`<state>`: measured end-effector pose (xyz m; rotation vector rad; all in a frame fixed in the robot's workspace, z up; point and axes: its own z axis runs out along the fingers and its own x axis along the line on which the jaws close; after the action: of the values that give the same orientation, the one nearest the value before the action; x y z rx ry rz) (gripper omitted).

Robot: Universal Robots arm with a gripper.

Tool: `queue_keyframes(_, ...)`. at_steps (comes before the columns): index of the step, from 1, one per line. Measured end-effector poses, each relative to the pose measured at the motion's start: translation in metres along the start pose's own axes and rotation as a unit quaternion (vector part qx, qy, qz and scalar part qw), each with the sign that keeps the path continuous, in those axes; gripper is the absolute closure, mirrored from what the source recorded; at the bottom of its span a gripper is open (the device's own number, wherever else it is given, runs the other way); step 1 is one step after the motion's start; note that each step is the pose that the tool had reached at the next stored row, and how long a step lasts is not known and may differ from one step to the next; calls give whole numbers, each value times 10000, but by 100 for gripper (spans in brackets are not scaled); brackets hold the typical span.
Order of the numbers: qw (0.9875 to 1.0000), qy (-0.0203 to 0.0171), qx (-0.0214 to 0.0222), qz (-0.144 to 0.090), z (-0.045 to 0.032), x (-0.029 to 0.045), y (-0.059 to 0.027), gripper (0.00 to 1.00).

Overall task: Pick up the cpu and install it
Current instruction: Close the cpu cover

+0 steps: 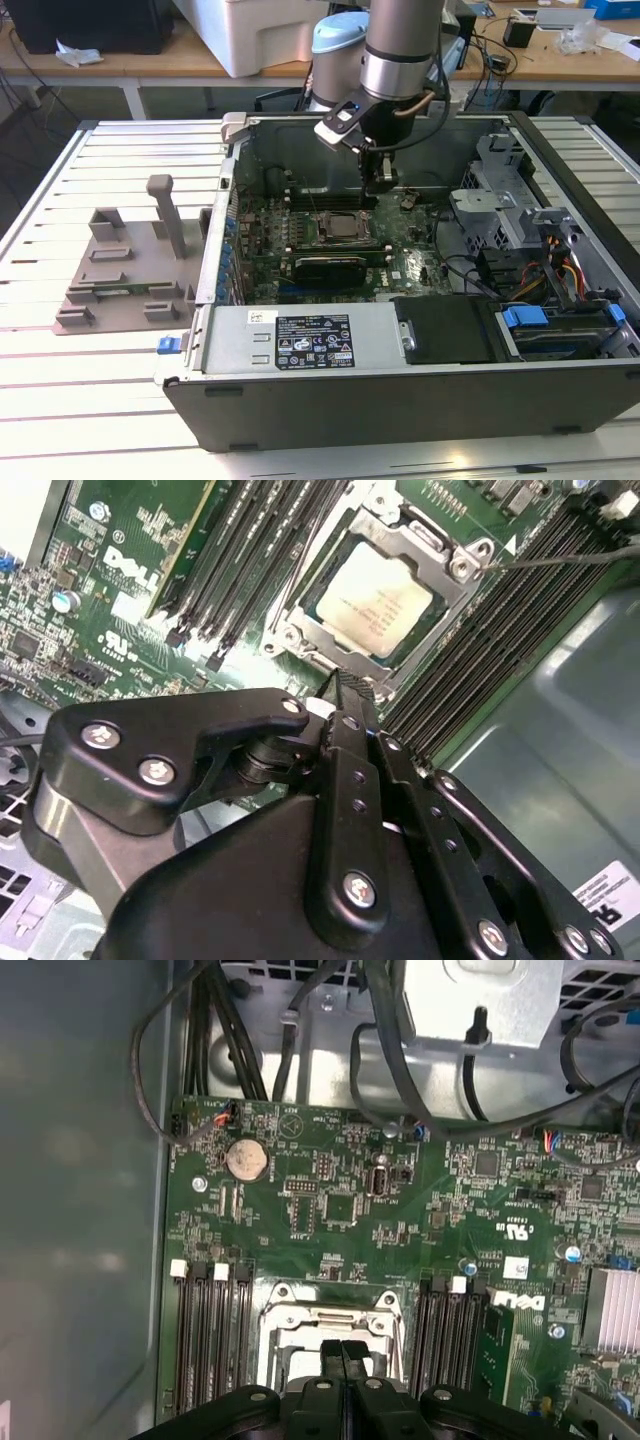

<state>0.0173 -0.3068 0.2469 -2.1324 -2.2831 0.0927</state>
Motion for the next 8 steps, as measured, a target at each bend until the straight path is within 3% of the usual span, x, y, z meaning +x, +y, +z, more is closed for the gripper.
queue_keyframes(8, 10000, 0, 1, 0, 17, 7, -92, 89)
